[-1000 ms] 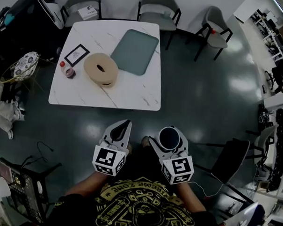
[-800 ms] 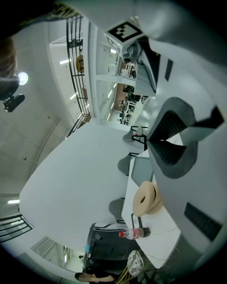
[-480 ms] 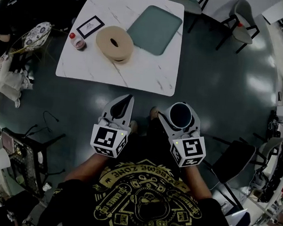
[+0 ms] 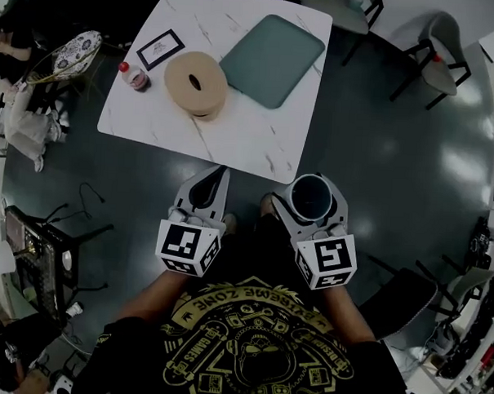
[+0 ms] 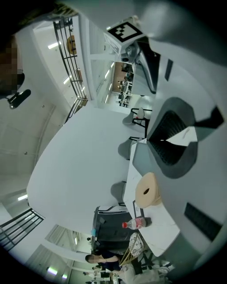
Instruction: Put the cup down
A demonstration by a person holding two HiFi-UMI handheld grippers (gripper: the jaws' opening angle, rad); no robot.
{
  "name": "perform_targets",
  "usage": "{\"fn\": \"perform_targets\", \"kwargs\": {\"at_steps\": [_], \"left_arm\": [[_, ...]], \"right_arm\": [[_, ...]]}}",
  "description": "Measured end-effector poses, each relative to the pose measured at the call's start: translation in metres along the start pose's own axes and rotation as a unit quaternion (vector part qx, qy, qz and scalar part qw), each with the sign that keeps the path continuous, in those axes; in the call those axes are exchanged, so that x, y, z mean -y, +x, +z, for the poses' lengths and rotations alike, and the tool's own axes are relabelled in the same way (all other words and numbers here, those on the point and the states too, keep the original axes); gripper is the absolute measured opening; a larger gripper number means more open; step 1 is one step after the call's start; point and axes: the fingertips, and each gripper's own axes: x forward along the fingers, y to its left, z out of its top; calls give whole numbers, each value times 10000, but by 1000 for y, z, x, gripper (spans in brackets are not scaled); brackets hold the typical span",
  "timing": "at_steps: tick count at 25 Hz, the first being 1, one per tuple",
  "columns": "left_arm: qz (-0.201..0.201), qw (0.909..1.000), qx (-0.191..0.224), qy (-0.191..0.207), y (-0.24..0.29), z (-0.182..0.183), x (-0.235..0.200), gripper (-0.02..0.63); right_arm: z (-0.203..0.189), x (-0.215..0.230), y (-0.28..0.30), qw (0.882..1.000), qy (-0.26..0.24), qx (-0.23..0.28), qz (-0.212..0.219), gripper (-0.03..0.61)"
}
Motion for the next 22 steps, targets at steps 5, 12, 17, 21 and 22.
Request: {"fn": "perform_targets", "kwargs": {"at_steps": [5,12,17,21,22], "left_arm": [[314,9995,85,7,19,10,11,9],[604,9981,88,57,37,13,24,9],[631,9980,45,93,48,15,31,9],[551,9984,9,102,57,16,30,9],[518,9986,4,98,61,16,29,9]], "right_arm": [[5,27,8,9996,-56,63,277,391],[12,46,16,9975,-224,173,654,391],[14,57,20,9969,-225,197,727,391],[13,60,28,9971,-208,155,718,391],[13,60,30,9972,-214,153,704,393]]}}
